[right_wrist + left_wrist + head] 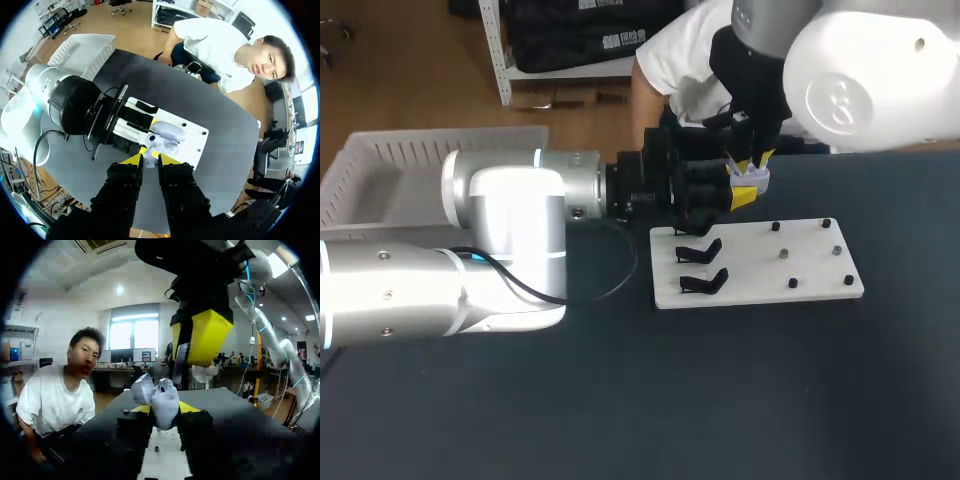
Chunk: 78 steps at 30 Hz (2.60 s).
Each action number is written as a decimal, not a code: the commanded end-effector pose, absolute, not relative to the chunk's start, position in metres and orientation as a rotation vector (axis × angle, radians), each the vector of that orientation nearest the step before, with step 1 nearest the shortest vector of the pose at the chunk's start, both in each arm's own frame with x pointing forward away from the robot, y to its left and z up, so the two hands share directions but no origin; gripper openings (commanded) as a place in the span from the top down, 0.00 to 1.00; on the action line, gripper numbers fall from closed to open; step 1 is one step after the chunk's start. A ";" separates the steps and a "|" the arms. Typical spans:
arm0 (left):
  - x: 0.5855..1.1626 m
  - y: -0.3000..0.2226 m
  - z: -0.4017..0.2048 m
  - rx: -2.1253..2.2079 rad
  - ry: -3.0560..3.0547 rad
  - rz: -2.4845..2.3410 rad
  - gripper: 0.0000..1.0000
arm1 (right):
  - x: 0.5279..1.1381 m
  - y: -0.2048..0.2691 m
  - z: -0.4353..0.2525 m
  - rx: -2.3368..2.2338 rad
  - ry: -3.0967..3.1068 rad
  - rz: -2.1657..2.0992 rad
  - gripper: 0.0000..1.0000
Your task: Pick up each earbud case from the left stands, insert the matching earbuds, close the lid, and place the case in the box.
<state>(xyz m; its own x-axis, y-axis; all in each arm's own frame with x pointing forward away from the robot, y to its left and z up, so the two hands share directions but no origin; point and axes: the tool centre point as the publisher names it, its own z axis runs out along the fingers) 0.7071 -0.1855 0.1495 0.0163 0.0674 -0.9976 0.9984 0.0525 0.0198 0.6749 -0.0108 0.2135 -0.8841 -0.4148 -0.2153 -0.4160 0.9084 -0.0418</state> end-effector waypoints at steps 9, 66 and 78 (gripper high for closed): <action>0.705 -0.186 0.148 1.219 1.265 -1.118 1.00 | 0.676 -0.009 0.207 -0.631 2.842 0.015 1.00; 0.705 -0.186 0.148 1.219 1.265 -1.118 1.00 | 0.692 -0.008 0.197 -0.654 2.860 -0.025 1.00; 0.705 -0.186 0.148 1.219 1.265 -1.118 1.00 | 0.692 -0.006 0.195 -0.676 2.864 -0.033 1.00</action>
